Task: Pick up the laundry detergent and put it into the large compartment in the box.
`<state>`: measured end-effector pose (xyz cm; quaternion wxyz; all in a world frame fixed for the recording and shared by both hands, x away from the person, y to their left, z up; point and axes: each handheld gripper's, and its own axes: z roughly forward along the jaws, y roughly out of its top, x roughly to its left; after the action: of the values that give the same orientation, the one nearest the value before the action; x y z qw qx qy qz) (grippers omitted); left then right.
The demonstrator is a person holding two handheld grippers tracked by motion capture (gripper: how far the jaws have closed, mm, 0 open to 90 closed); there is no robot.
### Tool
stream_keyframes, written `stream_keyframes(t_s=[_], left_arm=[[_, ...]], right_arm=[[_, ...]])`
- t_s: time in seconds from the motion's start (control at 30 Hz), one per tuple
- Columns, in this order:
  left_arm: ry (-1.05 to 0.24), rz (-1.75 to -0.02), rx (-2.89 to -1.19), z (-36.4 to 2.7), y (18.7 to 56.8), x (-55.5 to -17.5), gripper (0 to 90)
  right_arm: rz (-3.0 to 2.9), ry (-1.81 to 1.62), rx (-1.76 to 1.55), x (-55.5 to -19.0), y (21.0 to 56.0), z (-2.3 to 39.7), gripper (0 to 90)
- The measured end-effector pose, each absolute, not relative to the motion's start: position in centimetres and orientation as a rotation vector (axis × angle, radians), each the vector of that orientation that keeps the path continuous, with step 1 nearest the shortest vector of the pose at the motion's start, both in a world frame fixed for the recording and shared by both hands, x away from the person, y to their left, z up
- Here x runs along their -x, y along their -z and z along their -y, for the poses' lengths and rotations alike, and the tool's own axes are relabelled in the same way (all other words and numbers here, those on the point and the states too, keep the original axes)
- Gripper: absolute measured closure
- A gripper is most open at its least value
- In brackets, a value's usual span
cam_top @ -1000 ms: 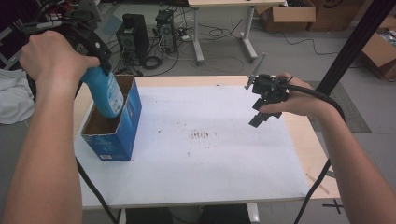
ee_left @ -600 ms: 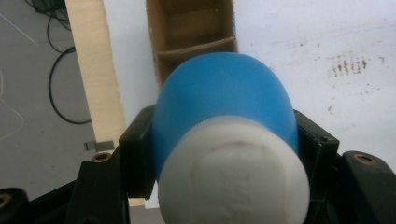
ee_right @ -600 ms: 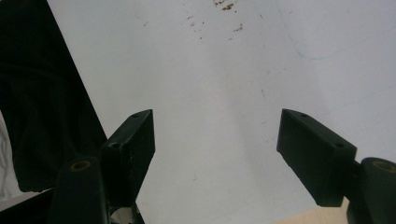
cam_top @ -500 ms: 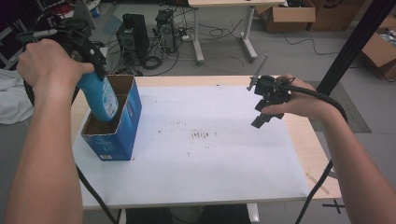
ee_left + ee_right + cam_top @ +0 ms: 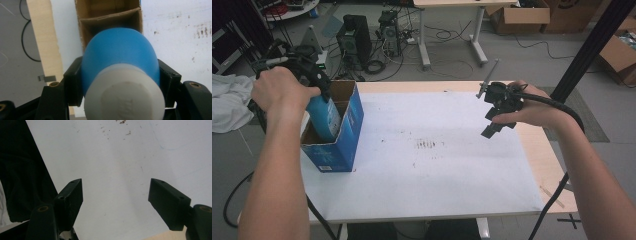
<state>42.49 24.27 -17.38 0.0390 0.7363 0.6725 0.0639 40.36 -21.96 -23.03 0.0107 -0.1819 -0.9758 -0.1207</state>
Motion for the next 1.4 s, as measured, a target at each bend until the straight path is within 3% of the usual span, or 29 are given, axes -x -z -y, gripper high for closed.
stream_keyframes(t_s=[0.77,1.4], left_arm=[[-0.159,-2.121,-2.304,-24.3,24.9,-43.1,37.7],[-0.125,-2.142,-2.340,-24.3,27.6,-43.1,37.7]], right_arm=[[3.043,0.349,0.575,-40.5,23.7,22.1,27.8],[3.044,0.344,0.574,-40.4,23.9,21.9,27.6]])
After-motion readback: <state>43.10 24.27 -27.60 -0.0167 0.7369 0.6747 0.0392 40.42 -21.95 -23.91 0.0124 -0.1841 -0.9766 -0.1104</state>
